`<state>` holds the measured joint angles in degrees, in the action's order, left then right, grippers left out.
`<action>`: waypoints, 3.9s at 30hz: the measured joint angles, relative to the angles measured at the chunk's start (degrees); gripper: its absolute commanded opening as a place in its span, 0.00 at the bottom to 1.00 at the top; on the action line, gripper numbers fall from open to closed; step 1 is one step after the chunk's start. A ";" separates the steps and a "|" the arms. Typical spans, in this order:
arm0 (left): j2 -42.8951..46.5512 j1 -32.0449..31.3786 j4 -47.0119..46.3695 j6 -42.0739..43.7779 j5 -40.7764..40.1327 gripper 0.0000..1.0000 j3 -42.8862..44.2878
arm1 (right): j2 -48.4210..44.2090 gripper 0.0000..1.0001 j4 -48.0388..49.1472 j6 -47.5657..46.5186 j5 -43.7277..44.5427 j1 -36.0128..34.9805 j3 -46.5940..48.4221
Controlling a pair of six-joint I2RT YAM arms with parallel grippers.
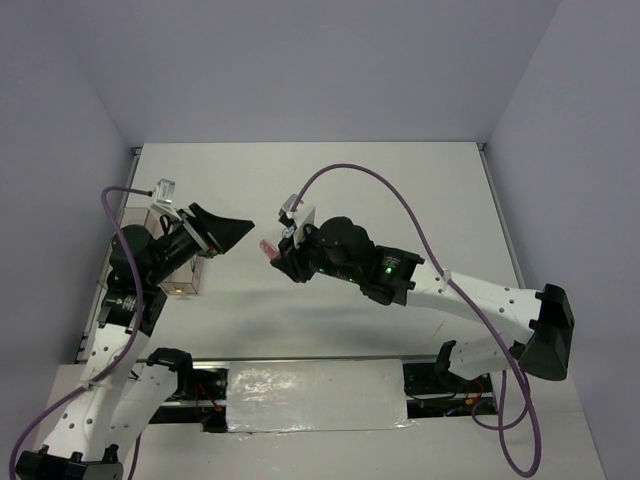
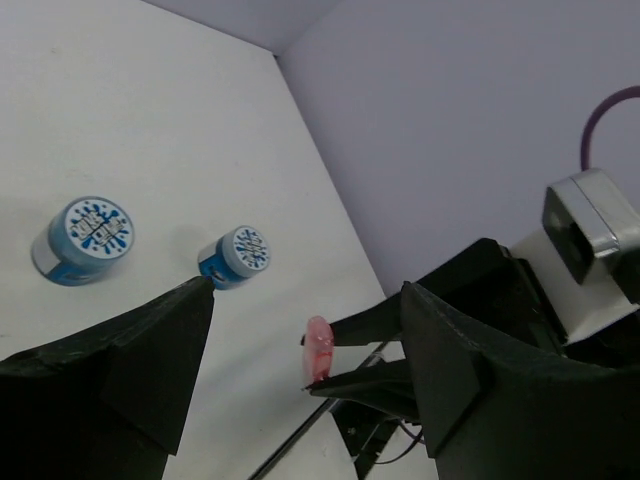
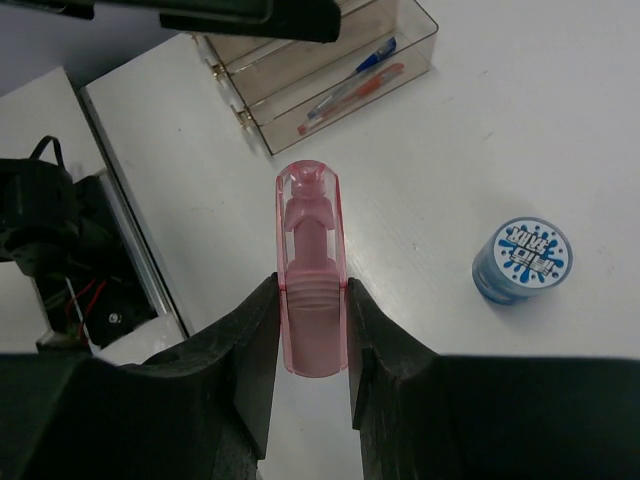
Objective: Sort the stationery into containers
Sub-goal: Place the stationery in the storage box, then pick up the stationery from the center of the board.
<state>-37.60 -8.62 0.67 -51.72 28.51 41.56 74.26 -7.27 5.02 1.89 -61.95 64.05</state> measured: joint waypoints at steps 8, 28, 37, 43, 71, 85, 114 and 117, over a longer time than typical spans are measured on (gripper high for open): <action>1.49 -1.07 -2.10 -3.96 2.80 0.81 -1.62 | 1.05 0.00 -0.02 2.32 5.27 -0.57 1.22; -5.57 -1.84 -1.36 -0.15 2.89 0.00 -1.38 | 10.34 0.99 -0.70 1.14 11.43 -4.72 10.54; -9.75 -2.19 9.57 22.73 -31.17 0.00 6.67 | -1.95 1.00 1.88 1.77 12.50 -3.19 -2.97; -19.02 5.14 -3.28 46.75 -58.51 0.00 4.44 | -19.69 1.00 2.19 2.84 13.81 -2.01 -13.18; -47.04 20.87 -32.17 57.81 -68.50 0.44 -1.40 | -33.55 1.00 -3.52 4.09 12.15 -2.01 -22.80; -40.37 20.87 -26.47 55.21 -70.93 0.99 1.84 | -34.18 1.00 -4.87 4.04 12.50 -2.01 -20.90; -59.06 -25.92 15.67 22.95 -34.12 0.99 33.42 | -45.88 1.00 -19.43 12.07 19.54 -2.01 -19.80; -60.61 -26.80 16.81 23.02 -37.35 0.99 32.11 | -46.42 1.00 -20.26 12.09 19.54 -2.01 -19.80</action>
<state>-98.21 -35.42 17.47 -28.71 -8.84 73.67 27.83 -27.53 17.10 21.43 -63.96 44.25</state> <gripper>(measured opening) 0.993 0.994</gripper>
